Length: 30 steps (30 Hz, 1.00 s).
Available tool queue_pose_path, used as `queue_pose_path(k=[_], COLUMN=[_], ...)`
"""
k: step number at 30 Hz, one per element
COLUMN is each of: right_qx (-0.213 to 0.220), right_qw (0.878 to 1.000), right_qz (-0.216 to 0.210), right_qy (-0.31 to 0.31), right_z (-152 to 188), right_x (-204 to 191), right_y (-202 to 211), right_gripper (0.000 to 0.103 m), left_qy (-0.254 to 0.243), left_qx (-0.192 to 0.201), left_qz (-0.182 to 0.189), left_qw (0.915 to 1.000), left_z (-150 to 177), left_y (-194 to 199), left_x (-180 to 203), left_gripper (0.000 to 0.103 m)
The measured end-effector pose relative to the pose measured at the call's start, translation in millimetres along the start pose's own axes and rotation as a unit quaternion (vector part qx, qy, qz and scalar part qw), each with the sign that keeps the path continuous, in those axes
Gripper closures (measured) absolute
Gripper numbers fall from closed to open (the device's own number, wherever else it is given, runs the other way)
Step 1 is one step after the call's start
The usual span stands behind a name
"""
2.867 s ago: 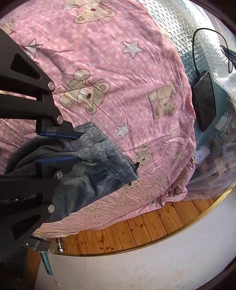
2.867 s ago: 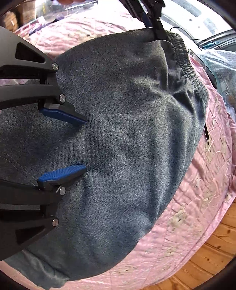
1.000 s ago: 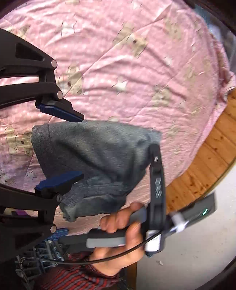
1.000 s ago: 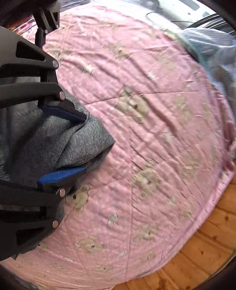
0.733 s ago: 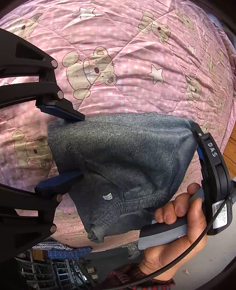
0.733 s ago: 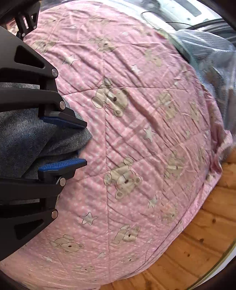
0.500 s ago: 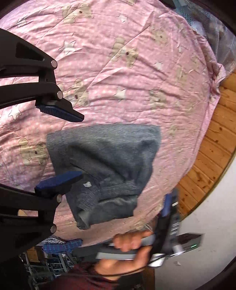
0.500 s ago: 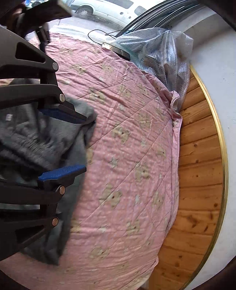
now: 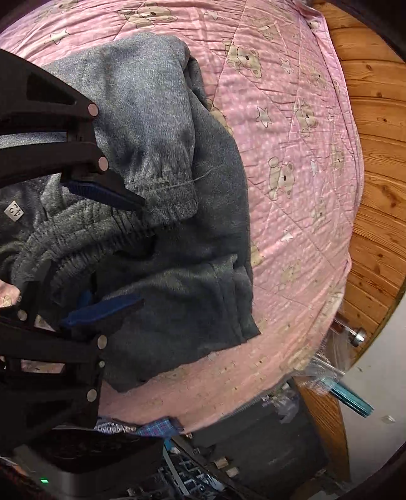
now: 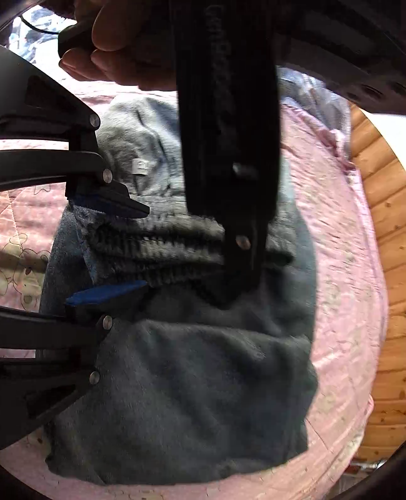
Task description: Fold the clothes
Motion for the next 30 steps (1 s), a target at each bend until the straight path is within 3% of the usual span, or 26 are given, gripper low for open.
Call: queue_pose_path(k=[3,4,6,8,10,12,15,17,19,21,24,26,30], right_qx=[0.006,0.007,0.050,0.107,0.123,0.093,0.025,0.036,0.063,0.093,0.136,0.155,0.181], right_qw=[1.000,0.999,0.998,0.993,0.986,0.978,0.978,0.983,0.985,0.981,0.961,0.944,0.915], right_qz=[-0.016,-0.032,-0.035,-0.018,0.024,0.043,0.006,0.034,0.087,0.157,0.238,0.275,0.309], right_qy=[0.020,0.008,-0.012,-0.053,-0.113,-0.180,-0.205,-0.175,-0.135,-0.070,0.031,0.093,0.187], right_z=[-1,-1,4,18,29,40,48,48,46,42,39,39,26], right_x=[1,9,29,65,110,160,186,174,153,120,67,32,-26], right_y=[1,12,50,92,107,92,55,59,77,95,114,116,110], right_gripper=[0.058,0.059,0.056,0.045,0.038,0.038,0.042,0.069,0.084,0.087,0.088,0.089,0.090], left_qy=[0.019,0.027,0.039,0.049,0.065,0.077,0.068,0.051,0.030,0.010,-0.019,-0.032,-0.052], left_qx=[-0.023,-0.020,-0.013,-0.018,-0.010,0.005,0.003,-0.013,-0.033,-0.054,-0.080,-0.099,-0.130], left_qz=[-0.055,-0.045,-0.025,-0.008,0.024,0.061,0.096,0.104,0.100,0.095,0.084,0.077,0.056], left_qw=[0.9980,0.9984,0.9988,0.9986,0.9975,0.9952,0.9931,0.9932,0.9940,0.9939,0.9931,0.9916,0.9886], left_z=[3,5,6,7,5,-1,-23,-42,-62,-81,-98,-100,-91], left_y=[-23,-23,-17,-8,7,25,37,35,29,20,21,25,35], left_x=[-24,-31,-34,-31,-27,-19,8,34,61,87,111,116,108], left_gripper=[0.045,0.045,0.045,0.045,0.045,0.045,0.045,0.045,0.045,0.045,0.045,0.045,0.045])
Point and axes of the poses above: each gripper's, at about its wrist camera, not at the fingertips, and y roughly against the way its jaws point, x to its right, z to its underside, the point moved 3 cm from there along -y, roughly the way its jaws point, and after that the axes turned 13 degrees about -x, right-handed, at the moved point
